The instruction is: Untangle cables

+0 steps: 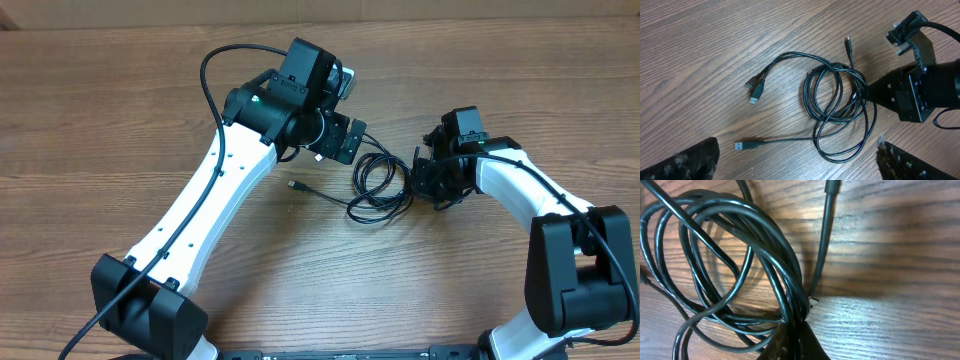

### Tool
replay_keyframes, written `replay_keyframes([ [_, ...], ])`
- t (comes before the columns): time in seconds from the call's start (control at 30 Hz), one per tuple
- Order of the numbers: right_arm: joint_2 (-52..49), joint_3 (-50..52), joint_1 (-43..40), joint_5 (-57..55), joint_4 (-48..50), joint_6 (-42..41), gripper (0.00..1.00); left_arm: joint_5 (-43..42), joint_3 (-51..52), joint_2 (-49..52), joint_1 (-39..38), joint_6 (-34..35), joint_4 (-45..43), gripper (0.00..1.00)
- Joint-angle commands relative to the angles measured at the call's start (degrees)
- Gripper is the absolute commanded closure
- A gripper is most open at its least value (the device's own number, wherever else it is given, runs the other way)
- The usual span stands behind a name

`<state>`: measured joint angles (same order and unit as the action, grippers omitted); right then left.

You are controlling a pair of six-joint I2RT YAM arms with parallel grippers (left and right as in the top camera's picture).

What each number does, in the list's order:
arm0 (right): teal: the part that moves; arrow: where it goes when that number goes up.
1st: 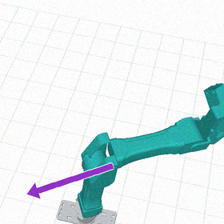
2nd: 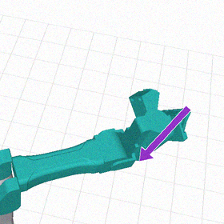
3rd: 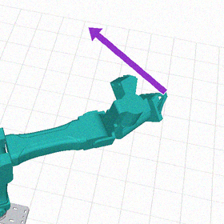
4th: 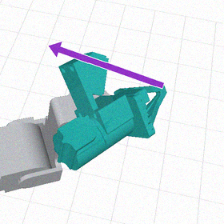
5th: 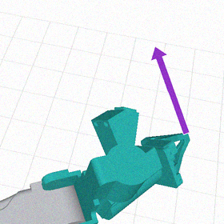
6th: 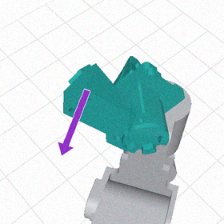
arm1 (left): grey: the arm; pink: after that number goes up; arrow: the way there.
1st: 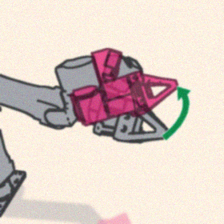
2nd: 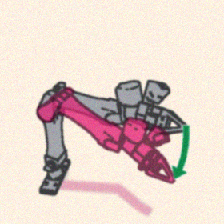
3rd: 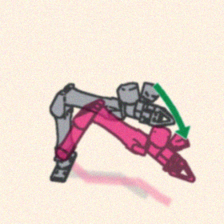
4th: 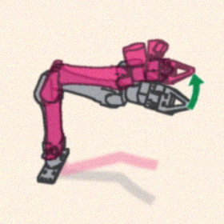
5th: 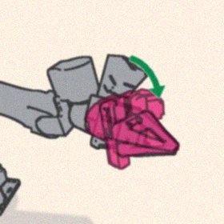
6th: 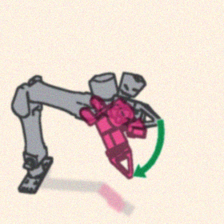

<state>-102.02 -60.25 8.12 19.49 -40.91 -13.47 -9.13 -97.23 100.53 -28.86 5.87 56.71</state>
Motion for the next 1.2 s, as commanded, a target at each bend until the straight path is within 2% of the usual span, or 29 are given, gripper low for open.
replay_keyframes([
  [0.0, 0.0, 0.07, -0.17, 0.13, -0.98, 0.2, 0.96, 0.59, -0.52, -1.49, -0.02, 0.57, 0.04, 0.0],
  [0.3, 0.44, -6.71, -0.28, -2.93, -9.94, 3.13, 0.96, 0.59, -0.52, -1.49, -0.02, 0.57, 0.04, 0.0],
  [0.57, 6.12, -11.13, -0.26, -2.89, -15.06, 3.52, 0.96, 0.57, -0.52, -1.49, -0.02, 0.57, 0.04, 0.0],
  [0.8, 17.86, -11.15, -0.26, 0.94, -15.39, 6.84, 0.96, 0.59, -0.52, -1.49, -0.02, 0.57, 0.04, 0.0],
  [0.9, 21.92, -11.15, -0.26, 4.26, -15.34, 11.85, 0.96, 0.59, -0.52, -1.49, -0.02, 0.57, 0.04, 0.0],
  [1.17, 27.8, -11.15, -0.26, 10.78, -13.73, 12.55, 0.96, 0.59, -0.52, -1.49, -0.02, 0.57, 0.04, 0.0],
])
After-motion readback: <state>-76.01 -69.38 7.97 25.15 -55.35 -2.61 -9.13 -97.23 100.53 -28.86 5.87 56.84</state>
